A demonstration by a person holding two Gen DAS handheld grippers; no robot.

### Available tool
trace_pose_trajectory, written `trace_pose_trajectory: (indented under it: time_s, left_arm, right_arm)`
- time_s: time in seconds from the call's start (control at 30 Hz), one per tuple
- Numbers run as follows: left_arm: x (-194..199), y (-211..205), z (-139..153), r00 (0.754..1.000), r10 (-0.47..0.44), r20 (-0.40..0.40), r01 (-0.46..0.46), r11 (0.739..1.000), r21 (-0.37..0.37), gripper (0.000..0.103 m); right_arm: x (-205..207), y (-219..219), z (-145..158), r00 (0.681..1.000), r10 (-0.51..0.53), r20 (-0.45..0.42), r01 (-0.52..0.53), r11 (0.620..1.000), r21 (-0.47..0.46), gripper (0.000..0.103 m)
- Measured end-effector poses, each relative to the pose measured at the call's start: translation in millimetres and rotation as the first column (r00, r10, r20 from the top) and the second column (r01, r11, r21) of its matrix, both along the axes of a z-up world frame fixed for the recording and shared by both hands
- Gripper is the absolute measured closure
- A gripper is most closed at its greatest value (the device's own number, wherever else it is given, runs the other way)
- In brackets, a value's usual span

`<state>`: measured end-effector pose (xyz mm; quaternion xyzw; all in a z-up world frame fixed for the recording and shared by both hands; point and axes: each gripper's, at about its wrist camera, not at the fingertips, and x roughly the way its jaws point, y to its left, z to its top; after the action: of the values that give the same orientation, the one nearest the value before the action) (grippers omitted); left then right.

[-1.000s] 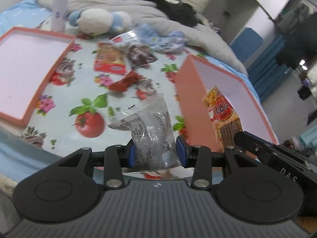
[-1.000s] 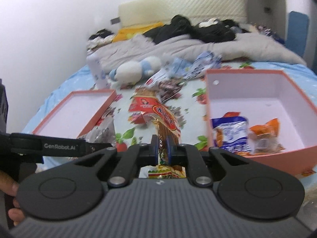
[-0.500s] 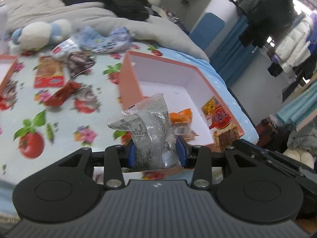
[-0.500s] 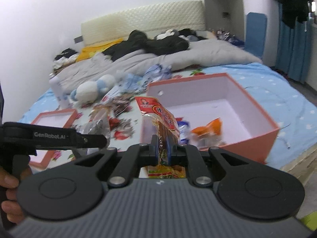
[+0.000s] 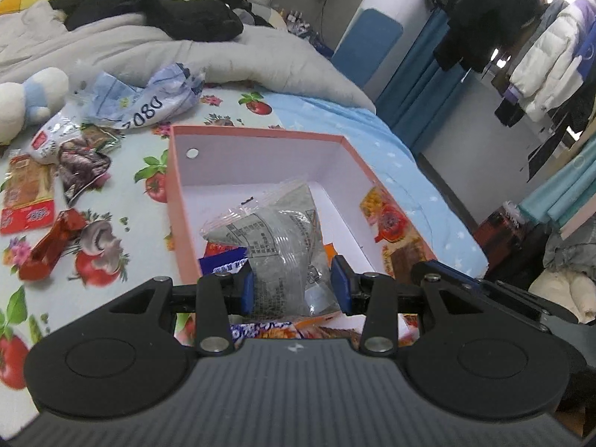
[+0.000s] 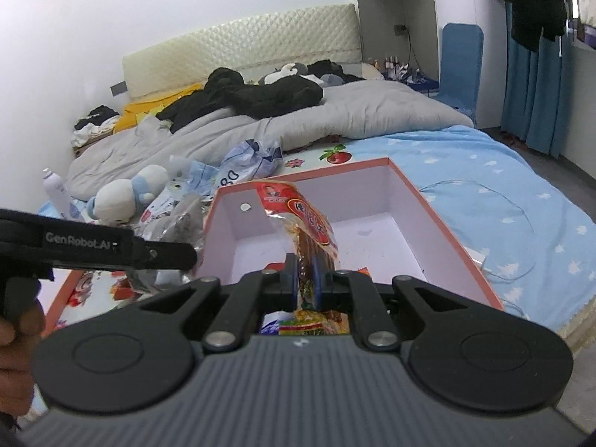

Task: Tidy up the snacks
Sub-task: 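Carry the clear bag with the left tool while the right tool carries the strip packet over the deep box, then open the left tool over the deep box while the right tool drops the strip packet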

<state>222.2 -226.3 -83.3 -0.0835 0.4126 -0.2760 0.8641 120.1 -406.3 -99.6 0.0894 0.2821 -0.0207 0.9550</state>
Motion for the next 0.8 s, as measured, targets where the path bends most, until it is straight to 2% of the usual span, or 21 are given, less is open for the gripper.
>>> trace_pose_trajectory:
  time_s: [0.2, 0.4, 0.6, 0.73, 0.77, 0.8]
  left_arm:
    - [35.7, -28.7, -26.2, 0.999, -0.004, -0.051, 0.007, 0.998, 0.062, 0.057]
    - [60.8, -35.6, -51.0, 0.995, 0.033, -0.092, -0.023, 0.994, 0.105, 0.056]
    - [66.5, -39.4, -58.6, 0.994, 0.041, -0.097, -0.028, 0.990, 0.135, 0.056]
    - [64.3, -37.1, -55.2, 0.995, 0.049, -0.090, -0.038, 0.992, 0.119, 0.056]
    - [62.1, -36.2, -52.6, 0.995, 0.053, -0.080, -0.043, 0.992, 0.120, 0.052]
    - [59.5, -34.5, -48.7, 0.996, 0.061, -0.072, -0.053, 0.992, 0.119, 0.043]
  right_arm:
    - [35.8, -17.1, -19.4, 0.999, 0.020, -0.039, -0.020, 1.000, 0.007, 0.091]
    - [67.0, -32.8, -42.6, 0.995, 0.034, -0.098, -0.034, 0.999, 0.009, 0.091]
    - [79.0, -44.8, -57.8, 0.988, 0.035, -0.149, -0.030, 0.999, 0.037, 0.091]
    - [75.5, -48.5, -59.8, 0.987, 0.035, -0.155, -0.024, 0.997, 0.076, 0.088]
    - [73.5, -48.7, -59.5, 0.987, 0.031, -0.156, -0.018, 0.996, 0.082, 0.083]
    - [72.8, -49.5, -59.5, 0.987, 0.025, -0.160, -0.011, 0.996, 0.086, 0.077]
